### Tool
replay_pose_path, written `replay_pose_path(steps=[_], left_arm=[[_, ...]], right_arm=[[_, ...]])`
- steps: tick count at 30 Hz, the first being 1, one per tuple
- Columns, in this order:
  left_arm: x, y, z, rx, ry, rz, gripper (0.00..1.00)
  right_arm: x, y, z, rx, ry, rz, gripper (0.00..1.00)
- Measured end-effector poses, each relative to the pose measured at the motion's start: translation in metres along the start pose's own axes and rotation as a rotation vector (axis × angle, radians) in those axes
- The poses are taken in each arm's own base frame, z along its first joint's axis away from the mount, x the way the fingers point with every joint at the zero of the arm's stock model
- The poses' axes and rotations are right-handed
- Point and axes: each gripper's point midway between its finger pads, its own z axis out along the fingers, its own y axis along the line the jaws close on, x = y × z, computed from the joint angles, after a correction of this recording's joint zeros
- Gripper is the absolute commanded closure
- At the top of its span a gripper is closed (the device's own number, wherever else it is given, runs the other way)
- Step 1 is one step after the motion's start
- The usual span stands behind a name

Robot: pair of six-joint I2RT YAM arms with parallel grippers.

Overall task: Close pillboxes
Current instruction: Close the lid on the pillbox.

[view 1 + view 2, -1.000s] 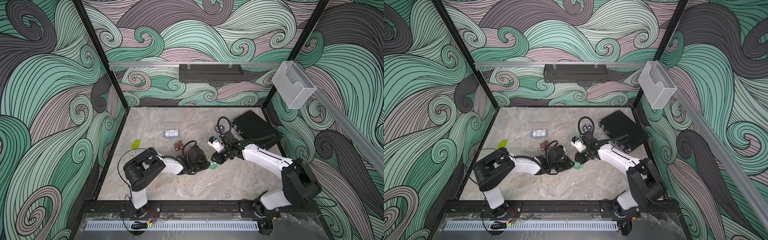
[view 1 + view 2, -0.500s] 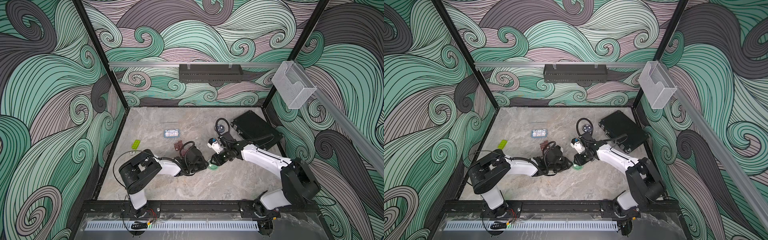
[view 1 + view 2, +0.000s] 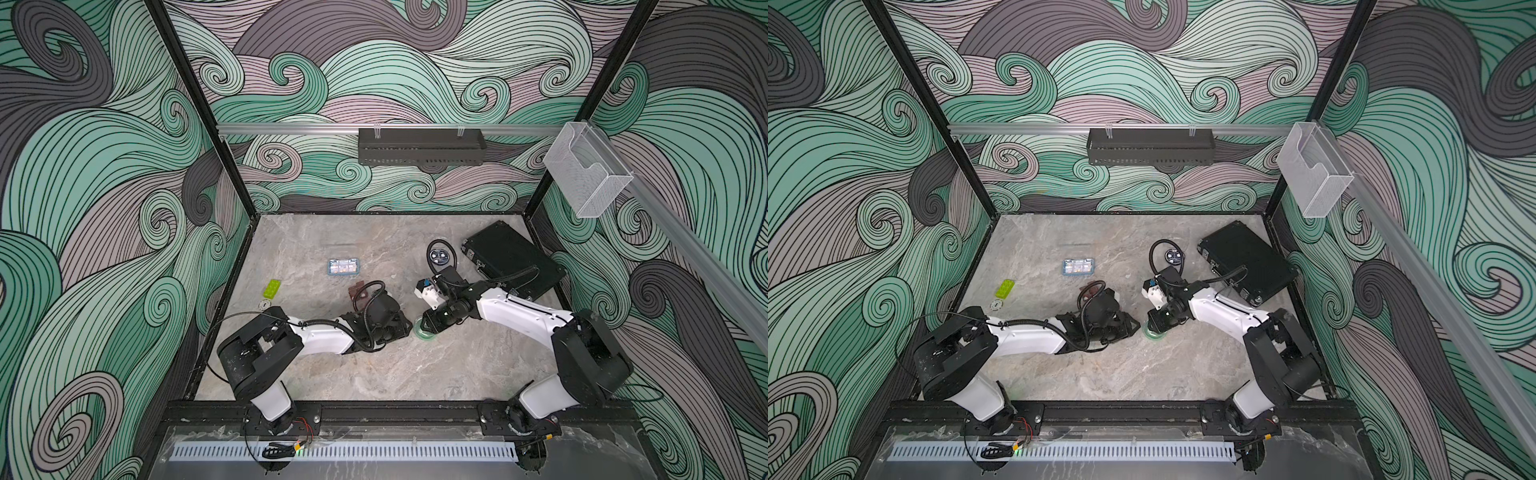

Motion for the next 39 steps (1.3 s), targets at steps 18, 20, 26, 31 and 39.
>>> replay_pose_path(steps=[18,20,26,31,39], left_arm=[[0.010,0.008,0.014,-0.029,0.043,0.003,0.56],[0.011,0.009,0.016,-0.030,0.047,0.004,0.57],[0.011,0.004,0.019,-0.023,0.051,0.013,0.56],[0.010,0.001,0.023,-0.021,0.054,0.022,0.56],[0.009,-0.001,0.025,-0.020,0.056,0.025,0.57]], right_arm=[[0.000,-0.014,0.010,0.151,0.054,-0.016,0.55],[-0.001,-0.015,0.010,0.167,0.055,-0.025,0.55],[0.001,-0.017,0.009,0.202,0.070,-0.037,0.47],[0.004,-0.019,0.011,0.218,0.090,-0.038,0.46],[0.003,-0.020,0.012,0.227,0.108,-0.039,0.53]])
